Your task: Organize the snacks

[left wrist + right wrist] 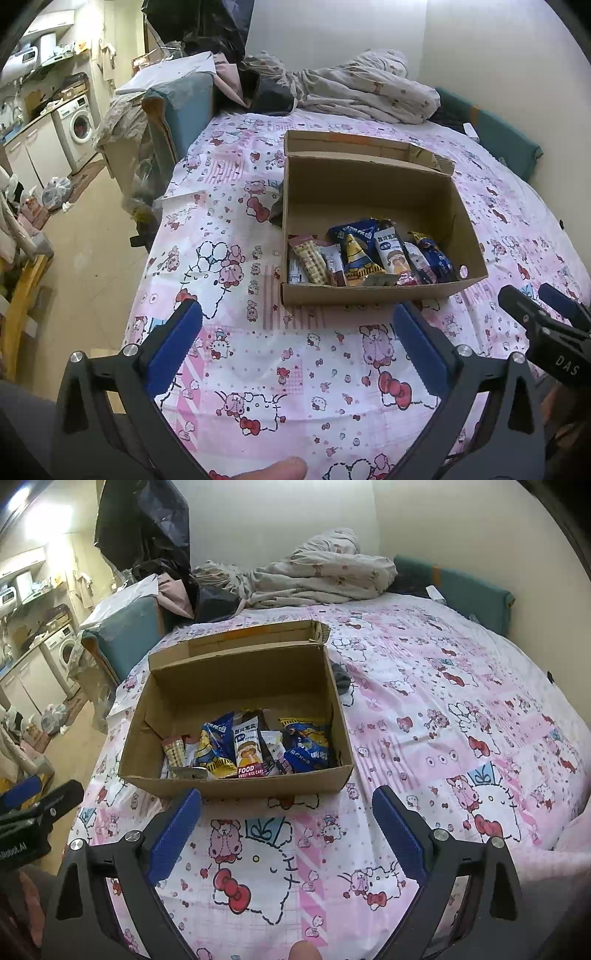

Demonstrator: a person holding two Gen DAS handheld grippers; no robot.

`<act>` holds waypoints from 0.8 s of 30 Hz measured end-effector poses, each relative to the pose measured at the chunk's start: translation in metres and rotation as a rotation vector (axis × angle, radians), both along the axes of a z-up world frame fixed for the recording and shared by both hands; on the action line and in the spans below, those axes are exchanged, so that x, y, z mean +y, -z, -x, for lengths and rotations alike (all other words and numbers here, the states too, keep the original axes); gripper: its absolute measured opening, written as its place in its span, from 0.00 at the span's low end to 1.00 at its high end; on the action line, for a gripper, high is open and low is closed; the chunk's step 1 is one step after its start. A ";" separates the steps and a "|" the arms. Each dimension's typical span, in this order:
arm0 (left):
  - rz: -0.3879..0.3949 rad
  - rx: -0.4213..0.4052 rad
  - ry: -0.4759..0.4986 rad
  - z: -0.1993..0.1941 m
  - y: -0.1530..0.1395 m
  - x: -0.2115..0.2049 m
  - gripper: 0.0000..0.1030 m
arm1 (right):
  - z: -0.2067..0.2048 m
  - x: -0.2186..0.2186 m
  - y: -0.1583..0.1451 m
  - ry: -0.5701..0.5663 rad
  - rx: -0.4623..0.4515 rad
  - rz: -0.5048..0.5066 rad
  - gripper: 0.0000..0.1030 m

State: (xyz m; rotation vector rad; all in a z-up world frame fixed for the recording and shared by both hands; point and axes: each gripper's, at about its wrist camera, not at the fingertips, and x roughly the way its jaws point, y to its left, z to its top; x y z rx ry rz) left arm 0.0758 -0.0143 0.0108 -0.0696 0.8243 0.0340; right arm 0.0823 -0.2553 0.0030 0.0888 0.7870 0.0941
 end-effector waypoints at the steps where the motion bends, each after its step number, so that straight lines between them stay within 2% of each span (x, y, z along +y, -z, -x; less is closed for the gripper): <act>1: 0.005 0.002 -0.001 0.000 0.000 0.000 1.00 | 0.000 0.001 0.000 0.001 -0.002 0.002 0.94; 24: 0.012 0.006 0.000 -0.001 0.002 0.002 1.00 | 0.002 0.008 -0.001 -0.030 -0.010 0.015 0.95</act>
